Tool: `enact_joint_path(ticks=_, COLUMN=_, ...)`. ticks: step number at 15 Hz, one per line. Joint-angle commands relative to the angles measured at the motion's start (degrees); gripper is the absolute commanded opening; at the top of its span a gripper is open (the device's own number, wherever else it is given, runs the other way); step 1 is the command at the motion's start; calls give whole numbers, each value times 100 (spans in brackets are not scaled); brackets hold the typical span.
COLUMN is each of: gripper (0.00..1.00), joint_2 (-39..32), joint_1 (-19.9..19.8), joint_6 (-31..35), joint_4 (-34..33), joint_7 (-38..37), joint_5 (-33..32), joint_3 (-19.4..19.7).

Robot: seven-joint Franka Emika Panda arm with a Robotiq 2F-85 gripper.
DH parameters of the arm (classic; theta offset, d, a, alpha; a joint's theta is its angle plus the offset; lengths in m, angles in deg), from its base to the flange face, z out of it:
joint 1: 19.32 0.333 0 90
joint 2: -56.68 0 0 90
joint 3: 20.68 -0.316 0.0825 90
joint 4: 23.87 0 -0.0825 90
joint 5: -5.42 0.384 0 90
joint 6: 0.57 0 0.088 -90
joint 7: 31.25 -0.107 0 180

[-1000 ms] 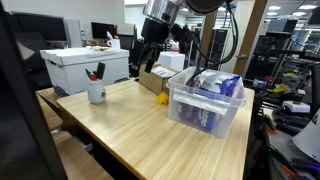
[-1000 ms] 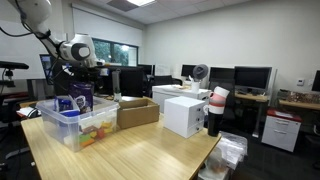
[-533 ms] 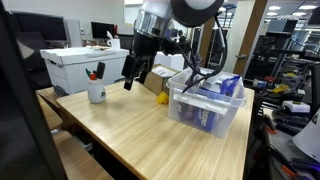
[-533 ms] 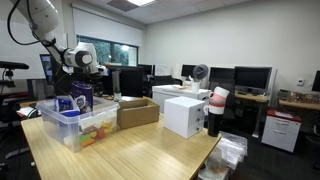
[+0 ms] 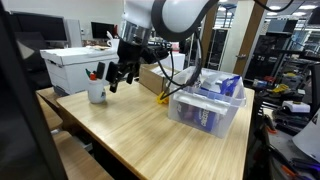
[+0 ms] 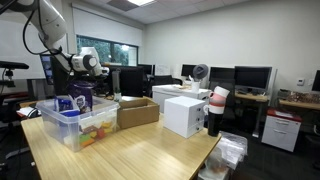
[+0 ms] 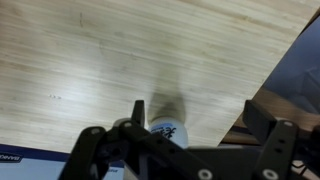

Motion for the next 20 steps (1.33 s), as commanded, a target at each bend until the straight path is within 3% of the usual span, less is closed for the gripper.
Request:
enact_joint_path(ticks=1, gripper=100, joint_2=-396, joint_1=276, joint_6=96, joint_4=-480, joint_7=-530, joint_5=-212, joint_3=302)
enact_joint_path(ticks=9, gripper=100, joint_2=-921, joint_1=707, joint_6=387, joint_4=-1020, joint_7=-1234, joint_5=-262, joint_3=843)
enact_joint_path(ticks=16, gripper=100, joint_2=-1256, joint_1=1241, joint_6=1092, joint_4=-1162, joint_7=-1967, joint_5=-535, joint_3=1537)
enact_joint_path(ticks=20, gripper=100, joint_2=-1489, joint_1=1762, joint_6=1497, joint_4=-1197, joint_7=-2389, joint_5=-719, joint_3=2144)
